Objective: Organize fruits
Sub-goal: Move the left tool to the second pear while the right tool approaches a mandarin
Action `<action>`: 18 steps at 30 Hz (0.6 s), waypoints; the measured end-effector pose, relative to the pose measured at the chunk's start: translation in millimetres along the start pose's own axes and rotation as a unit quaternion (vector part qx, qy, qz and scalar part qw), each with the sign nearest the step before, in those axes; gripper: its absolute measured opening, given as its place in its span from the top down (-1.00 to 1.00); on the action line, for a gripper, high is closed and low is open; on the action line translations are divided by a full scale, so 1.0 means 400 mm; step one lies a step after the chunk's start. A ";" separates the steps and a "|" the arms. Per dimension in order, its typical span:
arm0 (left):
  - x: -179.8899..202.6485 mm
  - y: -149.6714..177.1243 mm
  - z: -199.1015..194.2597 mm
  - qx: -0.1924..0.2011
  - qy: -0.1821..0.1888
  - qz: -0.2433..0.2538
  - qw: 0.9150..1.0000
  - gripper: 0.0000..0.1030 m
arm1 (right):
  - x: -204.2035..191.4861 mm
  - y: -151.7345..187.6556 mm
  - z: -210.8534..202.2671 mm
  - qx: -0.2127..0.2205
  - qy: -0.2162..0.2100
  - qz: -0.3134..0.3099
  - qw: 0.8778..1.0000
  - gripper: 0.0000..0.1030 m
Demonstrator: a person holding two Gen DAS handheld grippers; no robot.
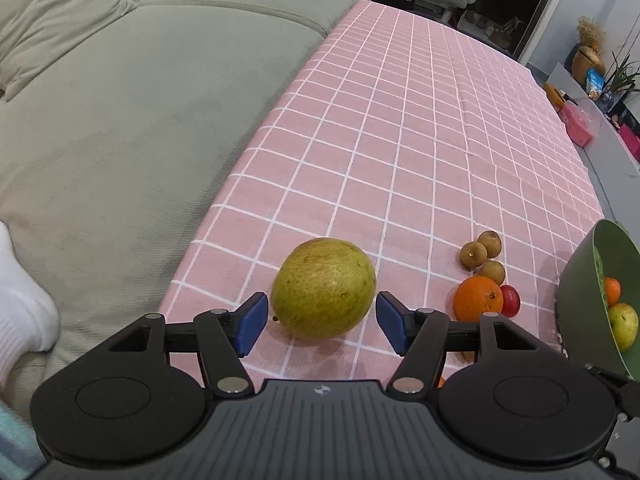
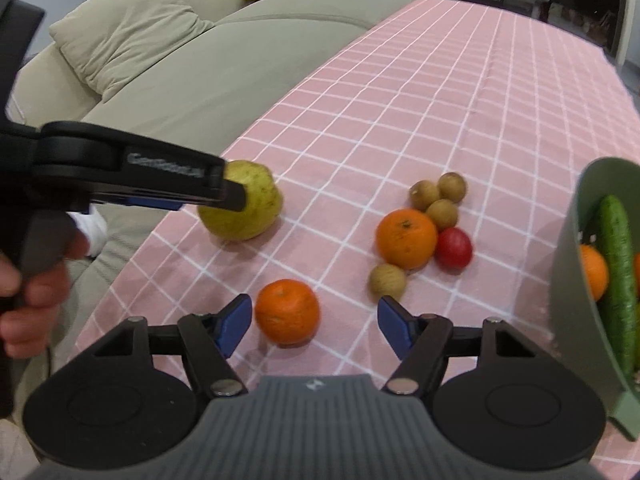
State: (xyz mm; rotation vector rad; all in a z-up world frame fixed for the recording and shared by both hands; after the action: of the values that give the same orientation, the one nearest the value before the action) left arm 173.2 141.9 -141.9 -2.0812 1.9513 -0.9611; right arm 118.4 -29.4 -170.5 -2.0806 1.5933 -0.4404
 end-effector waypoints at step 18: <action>-0.024 -0.007 0.041 0.008 0.006 -0.011 1.000 -0.52 | -0.032 0.001 0.084 -0.041 -0.040 0.005 0.998 0.21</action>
State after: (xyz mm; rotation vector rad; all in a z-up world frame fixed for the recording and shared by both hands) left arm 184.3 146.2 -156.9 -2.0976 1.9247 -0.9929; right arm 132.2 -11.1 -198.1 -2.1226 1.5987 -0.2901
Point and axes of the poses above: each gripper's, at about its wrist camera, not at the fingertips, and z roughly the way its jaws point, x to its right, y to its underside, the point moved 4 cm from there along z, roughly the way its jaws point, and after that the axes turned 13 degrees about y, right-handed, at the moved point
